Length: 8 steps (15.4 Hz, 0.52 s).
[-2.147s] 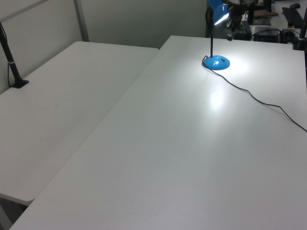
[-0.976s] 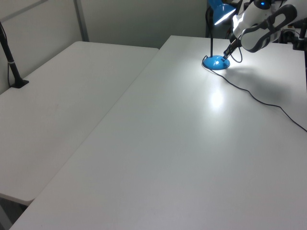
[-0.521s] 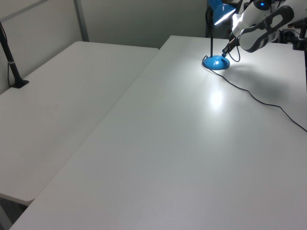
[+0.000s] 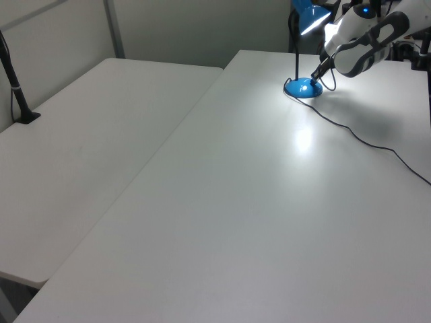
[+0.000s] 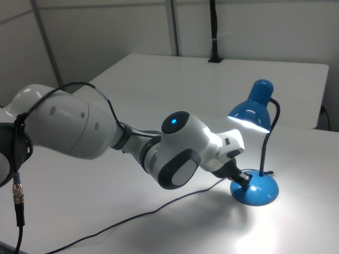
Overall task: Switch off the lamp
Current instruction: 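Lower the gripper onto the switch on the lamp base and press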
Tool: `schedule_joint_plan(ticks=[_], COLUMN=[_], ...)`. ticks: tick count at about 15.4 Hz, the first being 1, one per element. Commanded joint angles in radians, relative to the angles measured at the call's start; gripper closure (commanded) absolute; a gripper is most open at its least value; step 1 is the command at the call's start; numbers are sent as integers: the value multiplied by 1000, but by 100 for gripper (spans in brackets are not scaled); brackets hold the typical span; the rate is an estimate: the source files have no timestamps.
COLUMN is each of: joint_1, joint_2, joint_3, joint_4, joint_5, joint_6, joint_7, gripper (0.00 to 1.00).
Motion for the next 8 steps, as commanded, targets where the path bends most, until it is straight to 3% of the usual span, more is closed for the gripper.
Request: schedule_joint_plan(ticks=[1, 8], joint_1=[4, 3], joint_2=[11, 7], joint_3=[1, 1], joint_4=[-5, -70], joint_5=[12, 14], joint_6=[45, 68], joint_7=[-38, -129], gripper=[100, 100])
